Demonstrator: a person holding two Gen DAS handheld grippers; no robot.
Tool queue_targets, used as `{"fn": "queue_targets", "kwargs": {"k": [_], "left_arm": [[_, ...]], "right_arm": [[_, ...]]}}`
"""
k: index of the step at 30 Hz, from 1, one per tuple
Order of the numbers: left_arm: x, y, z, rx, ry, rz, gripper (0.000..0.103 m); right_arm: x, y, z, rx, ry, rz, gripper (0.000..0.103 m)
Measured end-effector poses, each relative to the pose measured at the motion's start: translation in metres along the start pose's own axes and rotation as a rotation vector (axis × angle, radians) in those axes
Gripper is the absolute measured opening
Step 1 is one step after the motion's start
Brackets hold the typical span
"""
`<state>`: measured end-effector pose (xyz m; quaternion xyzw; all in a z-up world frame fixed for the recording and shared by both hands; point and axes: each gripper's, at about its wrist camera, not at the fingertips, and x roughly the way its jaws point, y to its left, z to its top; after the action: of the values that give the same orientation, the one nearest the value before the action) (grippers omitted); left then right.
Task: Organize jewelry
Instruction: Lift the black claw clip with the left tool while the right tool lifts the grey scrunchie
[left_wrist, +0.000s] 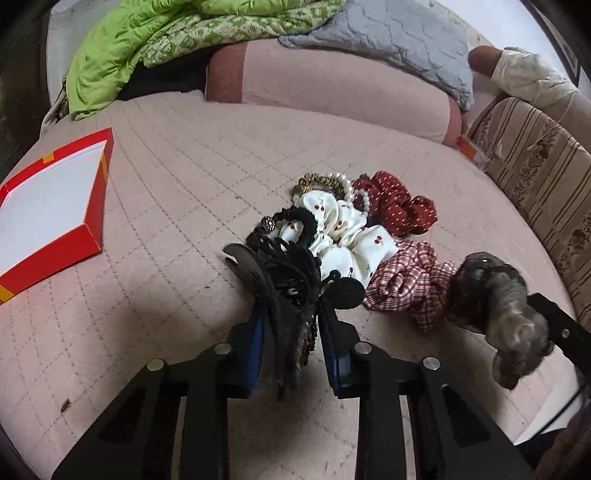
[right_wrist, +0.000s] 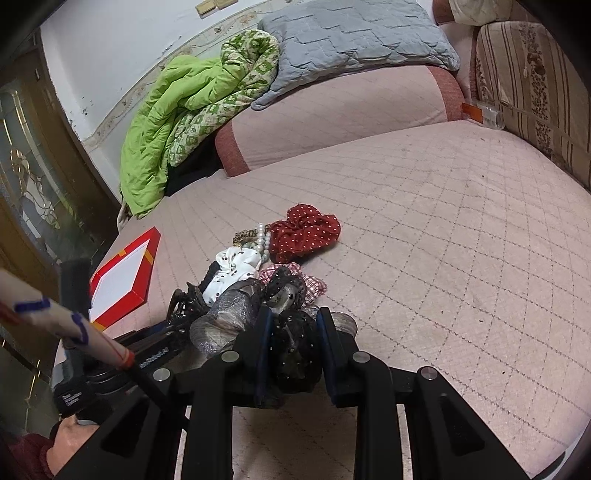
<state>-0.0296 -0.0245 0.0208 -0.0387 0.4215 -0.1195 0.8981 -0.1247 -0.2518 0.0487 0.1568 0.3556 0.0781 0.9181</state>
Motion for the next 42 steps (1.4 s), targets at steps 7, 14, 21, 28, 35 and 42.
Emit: {"fn": "queue_targets", "kwargs": {"k": [7, 14, 21, 28, 35, 42], "left_arm": [[-0.033, -0.002, -0.002, 0.027, -0.059, 0.007, 0.022], [-0.053, 0.005, -0.001, 0.032, -0.087, 0.017, 0.02], [-0.045, 0.012, -0.008, -0.009, -0.008, -0.014, 0.046], [-0.035, 0.0, -0.01, 0.01, 0.02, 0.005, 0.072], [0.013, -0.025, -0.015, 0.079, 0.129, 0.071, 0.071], [0.004, 0.004, -0.02, 0.043, 0.084, 0.083, 0.032]], "right_arm": [[-0.002, 0.008, -0.001, -0.019, -0.009, 0.007, 0.028], [-0.005, 0.028, -0.003, -0.085, -0.035, 0.035, 0.028], [-0.006, 0.03, -0.006, -0.092, -0.034, 0.032, 0.028], [0.0, 0.017, -0.007, -0.032, 0.009, 0.037, 0.032], [-0.006, 0.003, -0.008, 0.016, 0.01, 0.027, 0.039], [0.001, 0.015, -0.021, -0.041, 0.102, 0.096, 0.074]]}}
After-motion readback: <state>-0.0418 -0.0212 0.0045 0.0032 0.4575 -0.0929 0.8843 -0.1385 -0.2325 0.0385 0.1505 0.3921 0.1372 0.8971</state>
